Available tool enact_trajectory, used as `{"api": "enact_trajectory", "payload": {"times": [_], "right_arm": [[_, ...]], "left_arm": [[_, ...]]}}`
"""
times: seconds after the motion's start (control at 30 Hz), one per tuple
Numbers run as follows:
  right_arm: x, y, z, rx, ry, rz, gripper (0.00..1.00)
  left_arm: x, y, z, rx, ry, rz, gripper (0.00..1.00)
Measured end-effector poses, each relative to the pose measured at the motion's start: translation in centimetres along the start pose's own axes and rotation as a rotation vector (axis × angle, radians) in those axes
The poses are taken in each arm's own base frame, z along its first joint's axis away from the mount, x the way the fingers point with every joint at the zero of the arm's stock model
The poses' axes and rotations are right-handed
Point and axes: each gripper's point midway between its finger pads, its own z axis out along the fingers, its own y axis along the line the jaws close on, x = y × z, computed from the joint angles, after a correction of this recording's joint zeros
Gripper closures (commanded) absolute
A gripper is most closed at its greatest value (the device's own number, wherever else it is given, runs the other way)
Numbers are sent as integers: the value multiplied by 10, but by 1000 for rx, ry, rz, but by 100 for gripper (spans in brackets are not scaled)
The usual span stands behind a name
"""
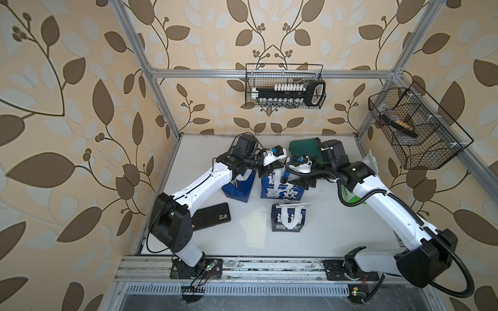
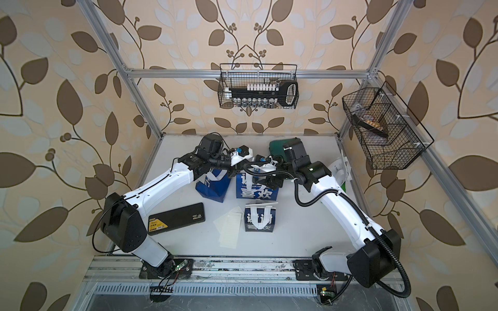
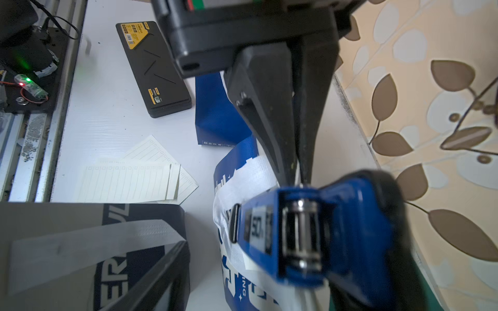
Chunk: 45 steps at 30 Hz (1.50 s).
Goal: Staple the receipts to the bags
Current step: Place the stapler in the takeout bag, then staple the receipt to the takeout bag.
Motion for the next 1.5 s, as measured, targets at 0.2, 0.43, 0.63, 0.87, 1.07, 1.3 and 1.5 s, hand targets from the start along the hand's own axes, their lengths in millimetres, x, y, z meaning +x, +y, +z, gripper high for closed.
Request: {"api": "enact_trajectory", "payload": {"times": [0.2, 0.43, 0.63, 0.87, 1.07, 1.3, 1.5], "right_arm": [[-11, 5, -11, -17, -64, 10, 20], [-9, -2, 6, -40, -67, 23, 19], [-9, -16, 8, -17, -62, 26, 19], [5, -31, -5, 21, -38, 61, 19], [-6, -23, -6, -25, -75, 56, 19], [-16, -2, 19, -125, -87, 34, 19], [-18, -5, 23, -127, -102, 28, 20]], "left_arm": [[0, 0, -1, 4, -4, -19, 100], [4, -6, -1, 30, 9, -35, 100], [4, -7, 0, 32, 12, -19, 100], [1, -12, 2, 44, 7, 0, 100], [1, -11, 2, 44, 7, 1, 100], [3, -12, 2, 45, 11, -1, 100], [4, -9, 0, 39, 12, -5, 100]]}}
